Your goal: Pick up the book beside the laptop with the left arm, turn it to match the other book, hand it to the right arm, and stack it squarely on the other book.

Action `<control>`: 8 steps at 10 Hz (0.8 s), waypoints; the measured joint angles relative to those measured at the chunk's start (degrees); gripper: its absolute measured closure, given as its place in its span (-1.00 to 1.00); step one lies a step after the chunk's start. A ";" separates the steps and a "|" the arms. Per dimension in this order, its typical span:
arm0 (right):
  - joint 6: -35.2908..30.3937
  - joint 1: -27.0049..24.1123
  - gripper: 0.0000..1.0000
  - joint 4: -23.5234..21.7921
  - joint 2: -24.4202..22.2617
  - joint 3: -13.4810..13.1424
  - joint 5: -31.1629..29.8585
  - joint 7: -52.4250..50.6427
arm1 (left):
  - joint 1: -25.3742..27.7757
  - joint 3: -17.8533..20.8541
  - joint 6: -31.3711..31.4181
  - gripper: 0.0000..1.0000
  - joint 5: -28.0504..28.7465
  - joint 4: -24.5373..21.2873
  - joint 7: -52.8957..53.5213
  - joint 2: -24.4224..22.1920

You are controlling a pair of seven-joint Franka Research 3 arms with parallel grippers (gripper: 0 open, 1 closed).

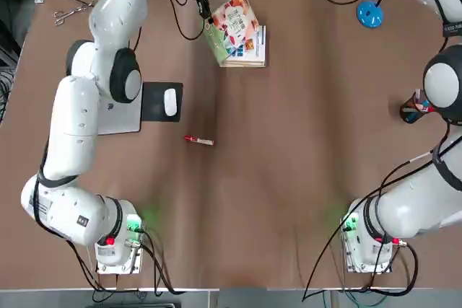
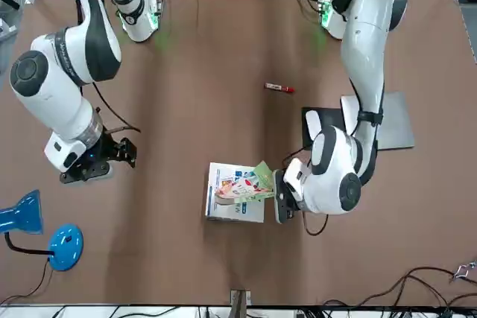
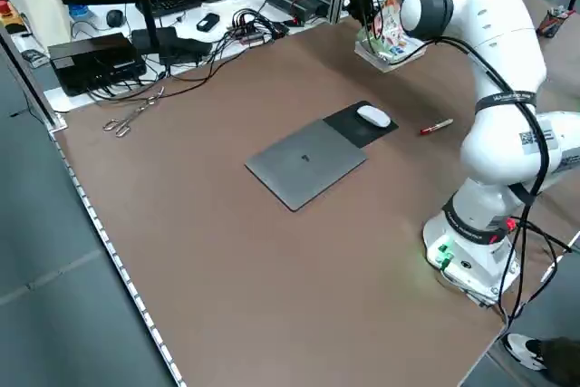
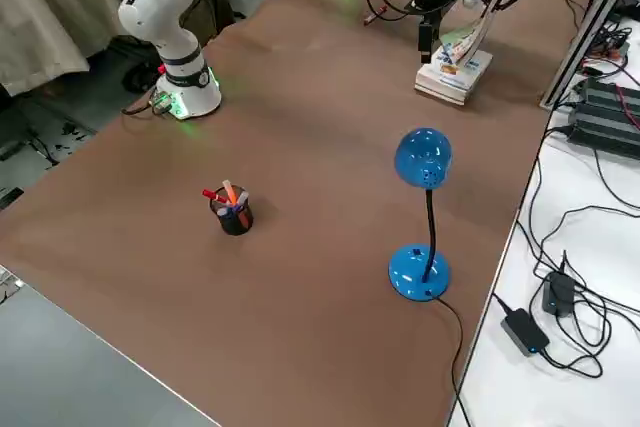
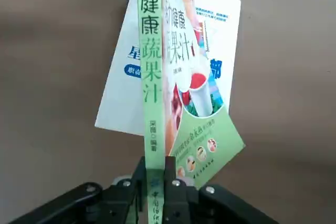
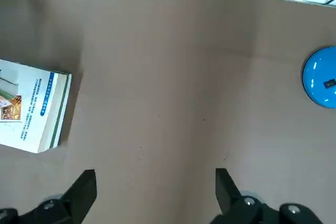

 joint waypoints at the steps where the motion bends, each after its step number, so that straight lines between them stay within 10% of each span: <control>1: -0.04 0.00 -0.99 0.00 0.00 0.00 0.00 0.00 | -0.62 0.88 0.36 0.69 0.00 0.02 1.35 0.42; 8: -0.07 0.00 -0.99 0.00 0.00 -0.01 0.00 0.00 | -4.95 5.64 1.64 0.69 0.00 0.40 7.25 1.11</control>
